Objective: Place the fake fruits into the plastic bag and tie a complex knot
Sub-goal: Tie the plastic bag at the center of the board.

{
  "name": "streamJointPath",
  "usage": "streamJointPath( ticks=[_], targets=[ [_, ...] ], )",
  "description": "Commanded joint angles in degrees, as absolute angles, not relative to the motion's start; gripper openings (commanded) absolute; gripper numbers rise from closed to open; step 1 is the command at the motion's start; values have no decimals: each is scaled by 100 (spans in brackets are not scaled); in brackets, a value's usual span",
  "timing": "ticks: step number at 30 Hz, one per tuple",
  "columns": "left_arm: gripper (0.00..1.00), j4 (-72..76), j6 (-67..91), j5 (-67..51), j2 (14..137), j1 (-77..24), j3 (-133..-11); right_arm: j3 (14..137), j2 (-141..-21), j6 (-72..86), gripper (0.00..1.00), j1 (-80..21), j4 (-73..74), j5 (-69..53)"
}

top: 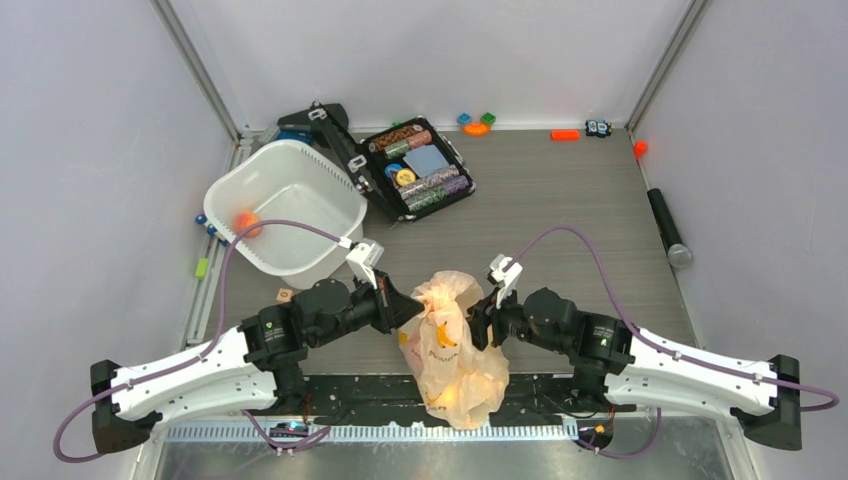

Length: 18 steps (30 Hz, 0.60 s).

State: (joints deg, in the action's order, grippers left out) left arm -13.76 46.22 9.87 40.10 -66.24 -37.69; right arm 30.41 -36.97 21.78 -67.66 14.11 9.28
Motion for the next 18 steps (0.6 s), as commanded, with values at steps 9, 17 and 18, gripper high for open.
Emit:
streamJointPath(
  ticks=[9,17,18],
  targets=[
    [0,-1190,4584,919,3922,-6592,-3696,2876,-4365,1982,37,-6785,39,654],
    [0,-1995,4462,1580,3633,-6516,-3919,3178,-4119,1627,5,-6781,1009,2301],
    [0,-2138,4438,1689,3591,-6472,-3969,3280,-4090,1560,5,-6780,1181,2838]
  ],
)
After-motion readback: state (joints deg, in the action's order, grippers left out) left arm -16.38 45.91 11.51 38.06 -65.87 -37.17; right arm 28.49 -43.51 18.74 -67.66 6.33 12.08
